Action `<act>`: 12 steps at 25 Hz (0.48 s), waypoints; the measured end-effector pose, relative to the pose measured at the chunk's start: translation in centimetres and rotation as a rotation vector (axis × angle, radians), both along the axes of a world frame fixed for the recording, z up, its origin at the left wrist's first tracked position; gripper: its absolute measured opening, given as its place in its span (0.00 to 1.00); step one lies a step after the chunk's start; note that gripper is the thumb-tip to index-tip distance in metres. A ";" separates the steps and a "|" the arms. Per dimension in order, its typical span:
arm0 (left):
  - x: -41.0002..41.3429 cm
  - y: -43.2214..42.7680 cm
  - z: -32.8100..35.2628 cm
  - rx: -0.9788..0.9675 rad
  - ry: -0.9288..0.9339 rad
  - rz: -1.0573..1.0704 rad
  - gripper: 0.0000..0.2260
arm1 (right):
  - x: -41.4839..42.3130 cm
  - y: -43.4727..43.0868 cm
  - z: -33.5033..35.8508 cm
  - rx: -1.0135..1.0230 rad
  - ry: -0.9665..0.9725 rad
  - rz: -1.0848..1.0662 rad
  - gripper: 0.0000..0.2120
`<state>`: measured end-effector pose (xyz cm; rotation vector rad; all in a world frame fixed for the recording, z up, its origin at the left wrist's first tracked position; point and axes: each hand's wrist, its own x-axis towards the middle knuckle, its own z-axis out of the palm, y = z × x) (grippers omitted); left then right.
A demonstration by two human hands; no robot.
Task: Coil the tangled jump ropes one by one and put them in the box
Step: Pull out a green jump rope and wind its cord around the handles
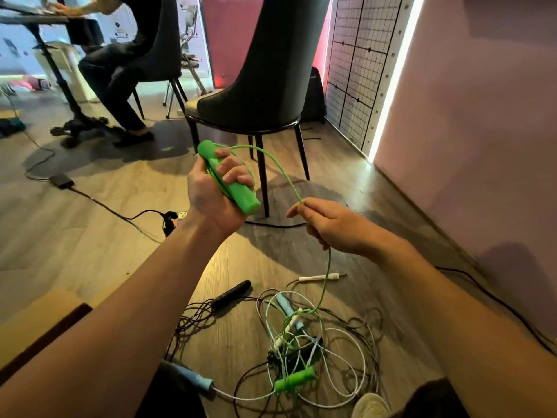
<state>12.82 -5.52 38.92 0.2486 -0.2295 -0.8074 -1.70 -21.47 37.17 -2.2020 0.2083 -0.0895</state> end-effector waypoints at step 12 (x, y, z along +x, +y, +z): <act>2.0 0.7 -2.0 0.717 -0.750 0.632 0.09 | -0.5 -0.6 0.5 -0.269 0.144 -0.010 0.22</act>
